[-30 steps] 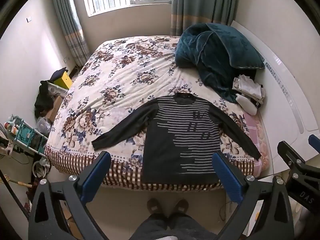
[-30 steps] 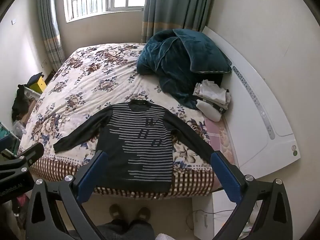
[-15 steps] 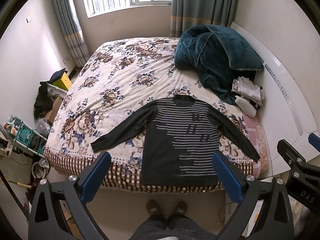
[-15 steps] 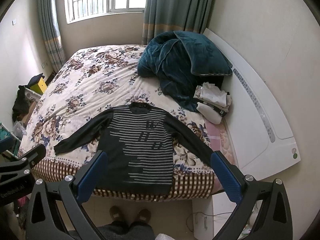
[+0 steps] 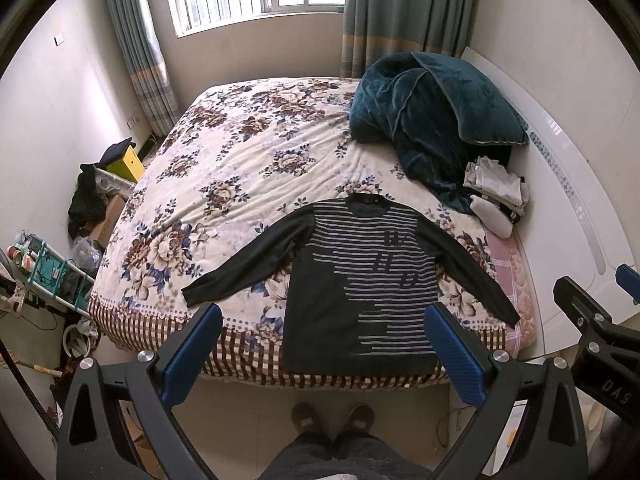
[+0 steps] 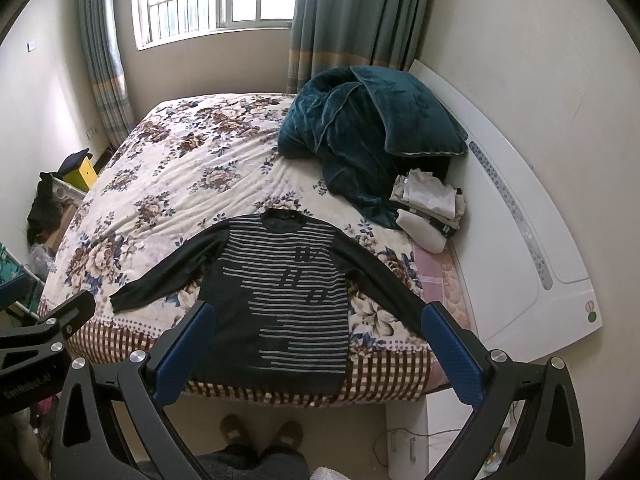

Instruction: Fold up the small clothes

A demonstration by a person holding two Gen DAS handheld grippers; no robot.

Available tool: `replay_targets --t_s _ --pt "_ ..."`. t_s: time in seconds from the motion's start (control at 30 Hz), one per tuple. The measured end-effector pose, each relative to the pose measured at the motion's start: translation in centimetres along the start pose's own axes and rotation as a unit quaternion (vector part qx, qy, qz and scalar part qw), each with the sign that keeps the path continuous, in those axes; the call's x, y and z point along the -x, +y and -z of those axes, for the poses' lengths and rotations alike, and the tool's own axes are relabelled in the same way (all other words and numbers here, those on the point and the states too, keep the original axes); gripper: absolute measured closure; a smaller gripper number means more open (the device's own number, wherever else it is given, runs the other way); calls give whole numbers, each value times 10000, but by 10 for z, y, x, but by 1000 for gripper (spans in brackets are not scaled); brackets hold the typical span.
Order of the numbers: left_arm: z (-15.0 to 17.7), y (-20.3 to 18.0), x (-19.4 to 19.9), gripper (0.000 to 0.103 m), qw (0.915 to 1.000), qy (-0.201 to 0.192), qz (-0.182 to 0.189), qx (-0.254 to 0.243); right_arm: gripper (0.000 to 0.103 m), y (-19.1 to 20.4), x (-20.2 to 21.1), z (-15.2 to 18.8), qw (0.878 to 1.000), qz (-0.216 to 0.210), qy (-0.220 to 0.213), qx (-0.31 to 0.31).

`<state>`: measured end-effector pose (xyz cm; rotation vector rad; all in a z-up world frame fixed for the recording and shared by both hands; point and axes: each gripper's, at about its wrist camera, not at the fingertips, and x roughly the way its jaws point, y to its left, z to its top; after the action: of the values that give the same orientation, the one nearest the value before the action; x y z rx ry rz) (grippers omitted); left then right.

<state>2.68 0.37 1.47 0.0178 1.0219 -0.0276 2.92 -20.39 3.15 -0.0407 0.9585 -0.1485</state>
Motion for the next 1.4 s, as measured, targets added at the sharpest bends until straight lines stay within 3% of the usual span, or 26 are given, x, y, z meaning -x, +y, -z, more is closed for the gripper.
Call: replay_targets --t_s 1.4 --pt "-11 2 3 0 10000 -78 -4 58 0 4 0 -3 10000 -59 -63 24"
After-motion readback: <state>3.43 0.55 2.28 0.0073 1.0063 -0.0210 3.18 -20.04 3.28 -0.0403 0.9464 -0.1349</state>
